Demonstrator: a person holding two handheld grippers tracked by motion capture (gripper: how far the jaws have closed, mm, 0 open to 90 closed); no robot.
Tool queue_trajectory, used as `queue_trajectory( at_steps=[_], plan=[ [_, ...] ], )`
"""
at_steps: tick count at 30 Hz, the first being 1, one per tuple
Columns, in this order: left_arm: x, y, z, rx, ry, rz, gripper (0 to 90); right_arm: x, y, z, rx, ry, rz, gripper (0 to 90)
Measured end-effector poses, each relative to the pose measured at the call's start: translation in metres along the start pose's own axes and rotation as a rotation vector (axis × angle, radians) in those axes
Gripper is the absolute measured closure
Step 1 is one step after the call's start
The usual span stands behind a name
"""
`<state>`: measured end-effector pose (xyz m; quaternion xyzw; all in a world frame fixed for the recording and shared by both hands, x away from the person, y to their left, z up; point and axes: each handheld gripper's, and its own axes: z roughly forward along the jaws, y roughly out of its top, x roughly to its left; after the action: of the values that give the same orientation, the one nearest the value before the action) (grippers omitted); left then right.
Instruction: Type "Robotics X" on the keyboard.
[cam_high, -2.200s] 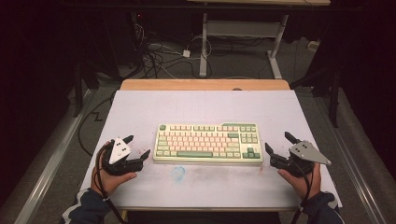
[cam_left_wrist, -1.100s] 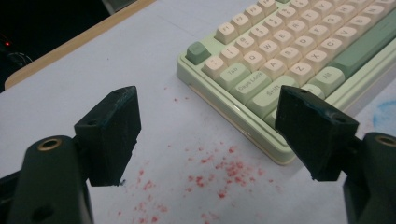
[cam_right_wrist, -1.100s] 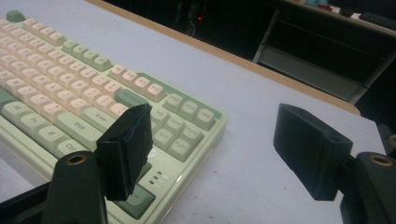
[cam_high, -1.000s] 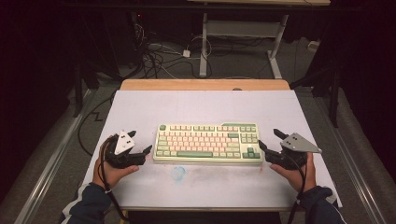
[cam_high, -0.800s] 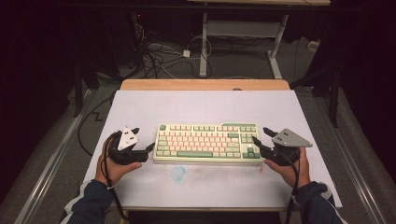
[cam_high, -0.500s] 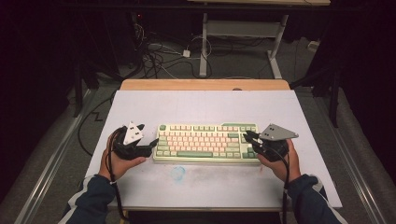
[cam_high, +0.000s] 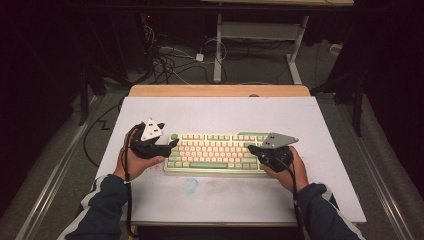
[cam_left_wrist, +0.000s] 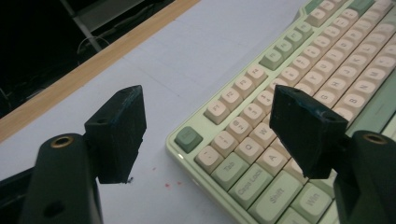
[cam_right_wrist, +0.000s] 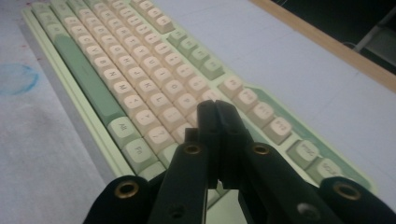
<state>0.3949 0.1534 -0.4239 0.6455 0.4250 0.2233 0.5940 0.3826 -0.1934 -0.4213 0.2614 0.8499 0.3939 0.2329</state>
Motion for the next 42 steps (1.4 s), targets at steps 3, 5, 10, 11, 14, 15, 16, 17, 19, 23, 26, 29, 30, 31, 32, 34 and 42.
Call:
queue_trajectory(
  at_steps=[3,5,10,11,14,15,16,17,19,23,26,29,30,31,32,34,42],
  plan=[
    [-0.005,-0.002,-0.001,-0.002,-0.005,-0.015,25.8,0.006,-0.001,0.004,0.022,0.016,-0.025,90.0],
    [-0.010,-0.004,-0.004,-0.014,-0.013,-0.036,26.9,0.008,-0.003,0.006,0.034,0.021,-0.027,90.0],
    [-0.016,-0.012,-0.007,0.004,-0.013,-0.031,31.9,0.010,-0.011,0.008,0.056,0.024,-0.026,90.0],
    [-0.017,-0.012,-0.008,0.004,-0.013,-0.034,32.1,0.010,-0.013,0.008,0.058,0.029,-0.026,90.0],
    [-0.018,-0.016,-0.009,0.017,-0.008,-0.030,35.0,0.010,-0.017,0.011,0.076,0.026,-0.021,90.0],
    [-0.018,-0.016,-0.009,0.017,-0.008,-0.030,35.5,0.009,-0.019,0.011,0.078,0.030,-0.021,90.0],
    [-0.018,-0.018,-0.010,0.022,-0.009,-0.025,37.3,0.009,-0.019,0.011,0.077,0.031,-0.014,90.0],
    [-0.018,-0.018,-0.010,0.022,-0.009,-0.025,37.9,0.008,-0.019,0.011,0.077,0.030,-0.017,90.0],
    [-0.019,-0.019,-0.011,0.025,-0.008,-0.021,37.9,0.007,-0.020,0.012,0.079,0.027,-0.010,90.0],
    [-0.017,-0.021,-0.013,0.031,-0.010,-0.020,38.4,0.006,-0.022,0.013,0.086,0.023,-0.010,90.0],
    [-0.017,-0.022,-0.014,0.029,-0.010,-0.022,37.8,0.006,-0.023,0.014,0.094,0.024,-0.011,90.0],
    [-0.016,-0.022,-0.014,0.031,-0.009,-0.016,36.8,0.006,-0.023,0.015,0.097,0.024,-0.011,90.0],
    [-0.016,-0.022,-0.014,0.031,-0.009,-0.016,35.9,0.006,-0.023,0.016,0.096,0.024,-0.019,90.0],
    [-0.016,-0.023,-0.013,0.034,-0.007,-0.014,35.1,0.006,-0.023,0.016,0.098,0.021,-0.021,90.0],
    [-0.016,-0.023,-0.013,0.033,-0.004,-0.012,34.7,0.006,-0.023,0.016,0.101,0.020,-0.017,90.0],
    [-0.015,-0.023,-0.013,0.033,-0.004,-0.016,34.6,0.006,-0.024,0.018,0.117,0.022,-0.022,90.0],
    [-0.014,-0.023,-0.012,0.022,0.014,-0.015,31.4,0.006,-0.026,0.019,0.106,0.023,-0.007,90.0]
  ],
)
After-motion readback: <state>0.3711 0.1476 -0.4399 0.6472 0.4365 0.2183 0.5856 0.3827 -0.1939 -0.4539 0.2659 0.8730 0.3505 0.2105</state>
